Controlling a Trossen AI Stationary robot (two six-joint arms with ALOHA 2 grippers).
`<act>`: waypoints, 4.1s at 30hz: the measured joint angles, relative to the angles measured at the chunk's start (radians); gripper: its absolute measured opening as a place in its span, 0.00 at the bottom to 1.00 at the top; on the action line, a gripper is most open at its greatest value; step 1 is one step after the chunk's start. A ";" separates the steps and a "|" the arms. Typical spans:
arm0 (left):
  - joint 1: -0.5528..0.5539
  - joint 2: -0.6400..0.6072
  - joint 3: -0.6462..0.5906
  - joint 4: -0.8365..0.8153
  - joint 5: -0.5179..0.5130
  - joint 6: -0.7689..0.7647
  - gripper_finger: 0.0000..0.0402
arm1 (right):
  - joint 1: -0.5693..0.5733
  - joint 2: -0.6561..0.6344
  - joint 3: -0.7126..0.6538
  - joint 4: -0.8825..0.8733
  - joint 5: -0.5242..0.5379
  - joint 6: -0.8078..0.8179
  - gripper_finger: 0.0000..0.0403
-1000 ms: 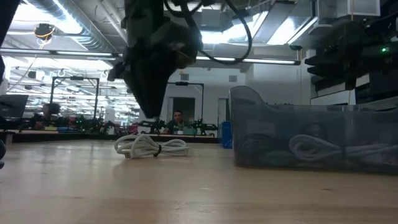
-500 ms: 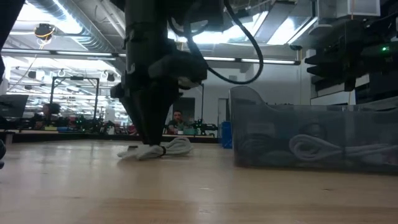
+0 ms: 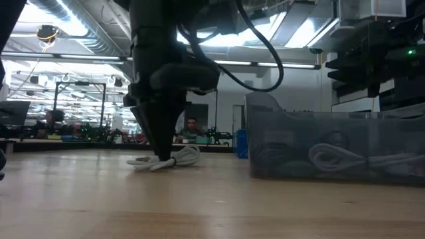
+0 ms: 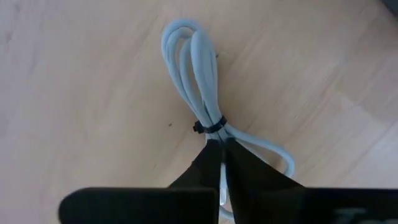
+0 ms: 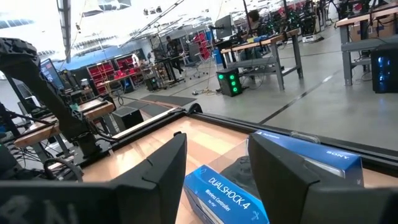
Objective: Pick and place USB-C Cables
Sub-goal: Put the white charger cable into the black bin, then adjust the top black charger cable
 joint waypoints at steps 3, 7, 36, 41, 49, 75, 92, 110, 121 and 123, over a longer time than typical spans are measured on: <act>-0.001 -0.024 0.031 -0.076 -0.032 0.034 0.00 | 0.000 0.000 0.000 0.000 0.000 0.000 0.44; -0.016 -0.060 0.151 -0.237 -0.168 0.032 0.00 | 0.000 0.000 0.000 0.002 0.000 0.000 0.44; -0.067 -0.024 0.300 -0.171 -0.070 0.238 0.20 | 0.000 -0.001 0.000 0.000 0.000 -0.005 0.44; -0.067 -0.023 0.197 -0.173 -0.068 0.154 0.30 | 0.000 -0.001 0.000 0.000 -0.017 -0.006 0.44; -0.066 -0.022 0.082 -0.028 -0.018 0.128 0.34 | 0.000 -0.001 0.000 0.000 -0.026 -0.008 0.44; -0.072 -0.081 -0.010 0.013 -0.008 0.110 0.05 | 0.000 0.000 0.000 0.000 -0.027 -0.003 0.44; 0.035 -0.073 0.202 0.638 0.006 0.653 0.05 | 0.000 0.000 0.000 0.003 -0.026 0.003 0.44; 0.091 -0.029 0.201 0.615 0.116 0.543 0.32 | 0.000 -0.001 0.000 0.001 -0.026 0.000 0.44; 0.090 -0.194 0.203 -0.050 0.130 0.174 0.32 | 0.000 -0.001 0.000 0.000 -0.026 0.023 0.44; 0.068 -0.204 0.203 -0.225 0.107 0.088 0.32 | 0.000 -0.001 0.000 0.000 -0.026 0.023 0.44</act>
